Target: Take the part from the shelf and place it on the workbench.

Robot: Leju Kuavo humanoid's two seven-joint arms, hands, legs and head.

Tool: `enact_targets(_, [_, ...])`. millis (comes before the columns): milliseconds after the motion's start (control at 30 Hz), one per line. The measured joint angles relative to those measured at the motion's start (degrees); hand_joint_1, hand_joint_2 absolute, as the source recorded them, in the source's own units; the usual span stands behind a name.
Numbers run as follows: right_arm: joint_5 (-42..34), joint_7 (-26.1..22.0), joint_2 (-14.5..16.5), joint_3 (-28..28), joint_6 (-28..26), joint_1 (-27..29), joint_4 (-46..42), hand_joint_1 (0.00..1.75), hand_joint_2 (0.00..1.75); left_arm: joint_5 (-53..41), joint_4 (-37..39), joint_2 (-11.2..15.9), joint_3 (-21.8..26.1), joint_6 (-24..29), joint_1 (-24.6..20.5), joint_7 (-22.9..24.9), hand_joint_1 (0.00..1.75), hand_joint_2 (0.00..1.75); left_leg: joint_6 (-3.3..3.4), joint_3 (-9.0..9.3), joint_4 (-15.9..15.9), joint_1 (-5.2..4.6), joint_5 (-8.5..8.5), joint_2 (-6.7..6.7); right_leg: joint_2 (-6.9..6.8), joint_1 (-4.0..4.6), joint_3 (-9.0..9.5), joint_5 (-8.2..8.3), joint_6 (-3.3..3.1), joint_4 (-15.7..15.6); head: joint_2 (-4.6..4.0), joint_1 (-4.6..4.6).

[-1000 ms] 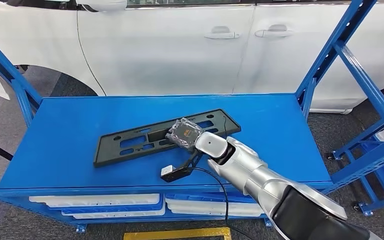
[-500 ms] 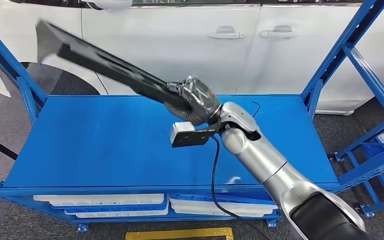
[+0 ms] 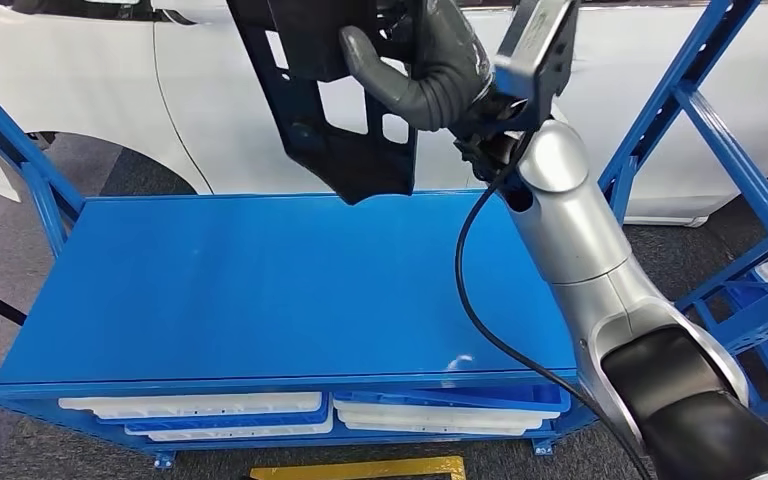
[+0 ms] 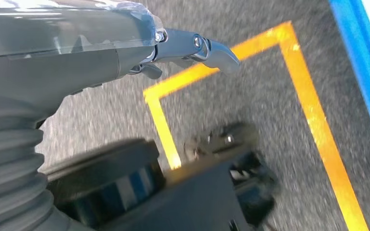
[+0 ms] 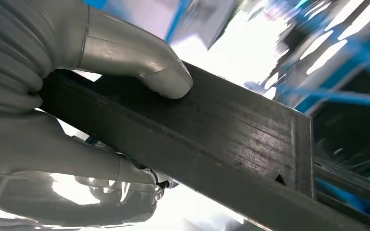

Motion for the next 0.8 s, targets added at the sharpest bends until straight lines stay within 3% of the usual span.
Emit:
enact_targets(100, [-14.64,6.85,0.28,0.64,3.84,0.54,-1.21,1.75,1.75,2.10,0.00,0.12,1.84,-1.65,0.64,0.09,0.00,1.75,0.95,0.34,-0.93,-0.04,-0.12,-0.10,0.08,0.15,-0.19,-0.06,0.86,0.02,0.00,0.00])
enact_targets(167, [-21.29,9.83,0.27,1.26,4.50,0.91,-2.49,1.75,1.75,2.87,0.00,0.26,2.84,-2.09,1.16,-0.16,0.00,1.75,1.61,0.48,-1.26,0.15,0.09,-0.09,0.05,0.00,-0.82,-1.38,1.40,1.61,0.00,0.01])
enact_targets(267, [-26.78,11.54,-0.54,1.94,4.96,2.35,-5.08,1.75,1.75,3.54,0.00,0.43,4.01,-2.34,1.75,-0.45,0.00,1.75,2.13,0.56,-1.43,0.19,0.12,-0.06,0.02,-0.22,-5.31,-6.40,2.09,11.41,0.00,0.01])
enact_targets(300, [-27.67,11.72,-1.12,2.16,5.06,3.30,-6.15,1.75,1.75,3.69,0.00,0.48,4.35,-2.38,1.98,-0.48,0.00,1.75,2.19,0.59,-1.42,0.18,0.09,-0.08,0.02,-0.27,-6.88,-7.41,2.21,14.61,0.00,0.01])
enact_targets(333, [-28.23,11.79,-1.75,2.33,5.11,4.32,-7.24,1.75,1.75,3.80,0.00,0.54,4.68,-2.40,2.22,-0.49,0.00,1.75,2.24,0.63,-1.41,0.16,0.05,-0.13,0.02,-0.29,-7.65,-7.36,2.24,16.04,0.00,0.01])
enact_targets(367, [-28.60,11.81,-2.46,2.45,5.10,5.26,-8.38,1.75,1.75,3.84,0.00,0.58,4.89,-2.41,2.42,-0.47,0.00,1.75,2.24,0.69,-1.40,0.15,0.03,-0.21,0.02,-0.30,-7.30,-6.22,2.15,15.11,0.00,0.01])
enact_targets(433, [-29.13,11.61,-3.74,2.52,5.10,6.69,-10.54,1.75,1.75,3.86,0.00,0.63,5.28,-2.41,2.66,-0.40,0.00,1.75,2.11,0.85,-1.40,0.09,-0.07,-0.38,0.00,-0.21,-3.88,-2.22,1.61,7.66,0.00,0.01])
enact_targets(500, [-29.42,11.20,-4.57,2.51,5.14,7.75,-12.45,1.75,1.75,3.82,0.00,0.64,5.66,-2.32,2.66,-0.37,0.00,1.75,1.74,0.81,-1.34,-0.13,-0.21,-0.41,-0.05,0.15,-0.88,0.07,0.98,1.21,0.00,0.01])
enact_targets(567, [-29.46,10.88,-4.98,2.51,5.13,8.83,-13.95,1.75,1.75,3.45,0.00,0.67,5.85,-2.23,2.67,-0.32,0.00,1.75,1.20,0.80,-1.37,-0.25,-0.30,-0.33,-0.02,0.49,-0.31,0.14,0.58,-0.14,0.00,0.01])
enact_targets(667, [-29.17,10.78,-5.29,2.51,4.85,9.76,-15.76,1.75,1.75,2.69,0.00,0.76,5.86,-2.37,2.67,-0.19,0.00,1.75,0.36,0.50,-0.23,-0.28,-1.42,-0.15,-0.05,0.01,-0.02,0.31,-0.20,-0.63,0.00,0.00])
enact_targets(700, [-29.08,10.77,-5.31,2.51,4.71,9.86,-16.26,1.75,1.75,2.59,0.00,0.79,5.85,-2.42,2.66,-0.15,0.00,1.75,0.13,-0.40,1.87,-0.26,-2.76,-0.10,-0.12,-0.17,0.11,0.36,-0.47,-0.81,0.00,-0.01])
enact_targets(800, [-28.76,10.77,-5.32,2.51,4.17,10.64,-17.16,1.75,1.75,2.19,0.00,0.81,5.83,-2.49,2.67,0.31,0.00,1.75,-0.33,-5.30,12.73,-0.12,-7.70,-0.06,-0.22,-0.12,0.18,0.29,-0.81,-0.80,0.00,-0.01])
